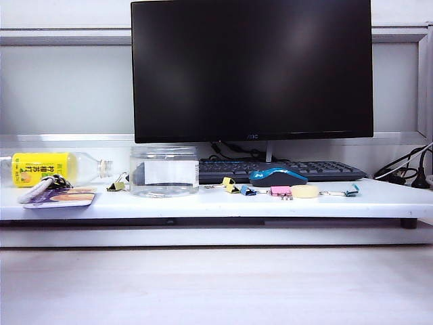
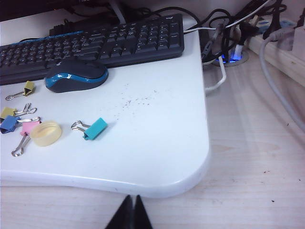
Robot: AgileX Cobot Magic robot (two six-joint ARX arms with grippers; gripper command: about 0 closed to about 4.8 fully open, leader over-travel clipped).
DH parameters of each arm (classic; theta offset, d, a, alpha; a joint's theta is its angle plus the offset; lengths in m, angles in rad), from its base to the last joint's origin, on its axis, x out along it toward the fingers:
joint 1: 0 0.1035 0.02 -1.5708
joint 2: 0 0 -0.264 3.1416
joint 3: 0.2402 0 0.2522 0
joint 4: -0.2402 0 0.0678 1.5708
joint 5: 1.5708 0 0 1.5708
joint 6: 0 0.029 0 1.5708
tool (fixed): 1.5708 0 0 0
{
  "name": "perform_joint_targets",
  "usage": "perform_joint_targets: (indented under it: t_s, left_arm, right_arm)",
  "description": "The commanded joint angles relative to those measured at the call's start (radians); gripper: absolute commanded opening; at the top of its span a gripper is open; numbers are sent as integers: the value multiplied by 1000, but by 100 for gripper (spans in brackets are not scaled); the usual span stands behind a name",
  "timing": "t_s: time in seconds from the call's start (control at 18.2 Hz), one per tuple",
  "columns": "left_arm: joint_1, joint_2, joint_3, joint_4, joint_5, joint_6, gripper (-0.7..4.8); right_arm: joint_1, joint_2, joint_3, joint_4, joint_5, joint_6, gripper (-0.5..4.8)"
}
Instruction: Take the clips out of the round transparent plastic box and place them on the table.
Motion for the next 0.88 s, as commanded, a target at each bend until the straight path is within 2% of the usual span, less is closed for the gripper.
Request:
perform_joint_targets:
  t_s: [0.05, 0.16, 0.27, 0.38, 0.88]
  left_arm:
    - [0, -3, -2, 12, 3, 4, -6]
    - [0, -3, -2, 11, 3, 4, -5]
    - [0, -3, -2, 11, 3, 4, -5]
    - [0, -3, -2, 11, 3, 4, -5]
    - [0, -3, -2, 11, 3, 4, -6]
  right_arm:
    - [0, -2, 2, 14, -2, 4, -6]
    - [0, -2, 2, 14, 2, -22, -6]
    - [0, -2, 2, 0, 1, -150, -6]
    - [1, -2, 2, -8, 1, -218, -6]
    - [2, -2, 2, -14, -2, -221, -6]
